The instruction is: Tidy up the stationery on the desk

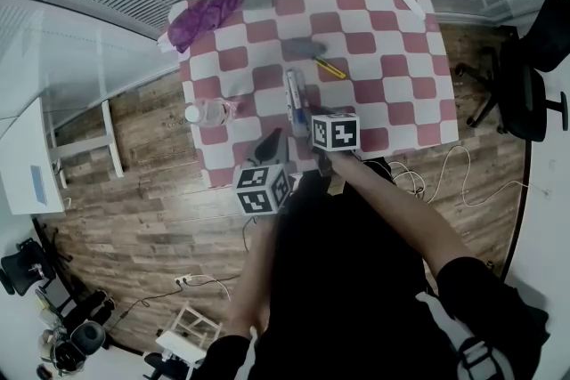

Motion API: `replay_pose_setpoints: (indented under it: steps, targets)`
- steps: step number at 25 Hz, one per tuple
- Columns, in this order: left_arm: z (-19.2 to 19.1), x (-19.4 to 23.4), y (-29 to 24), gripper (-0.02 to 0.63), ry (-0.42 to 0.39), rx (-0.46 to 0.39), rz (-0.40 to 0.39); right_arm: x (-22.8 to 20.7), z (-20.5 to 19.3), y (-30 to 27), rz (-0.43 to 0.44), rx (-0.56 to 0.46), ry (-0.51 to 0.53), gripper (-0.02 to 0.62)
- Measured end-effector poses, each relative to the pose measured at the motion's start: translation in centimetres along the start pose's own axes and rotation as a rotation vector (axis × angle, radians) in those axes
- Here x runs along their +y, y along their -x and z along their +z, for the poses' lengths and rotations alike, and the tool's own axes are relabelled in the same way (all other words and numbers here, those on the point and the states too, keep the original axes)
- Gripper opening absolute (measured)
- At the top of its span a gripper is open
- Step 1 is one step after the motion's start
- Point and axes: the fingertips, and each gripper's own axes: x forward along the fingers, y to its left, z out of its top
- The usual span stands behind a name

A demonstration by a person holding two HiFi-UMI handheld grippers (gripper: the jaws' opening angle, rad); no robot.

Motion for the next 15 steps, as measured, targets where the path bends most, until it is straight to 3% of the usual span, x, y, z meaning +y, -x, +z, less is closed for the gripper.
replay_pose_setpoints:
  steps: [8,15]
  targets:
    - [0.2,-0.2,-0.3,0.040,-0.004,0.003,-0.007,0.2,0.0,0.2,0.025,-0.001,-0.014,0.091]
    - [0.7,-1.0,-1.1,0.040,-0.016,0.004,-0.026,-0.2,1.0,1.2,0.034,-0.021,0.040,0.100]
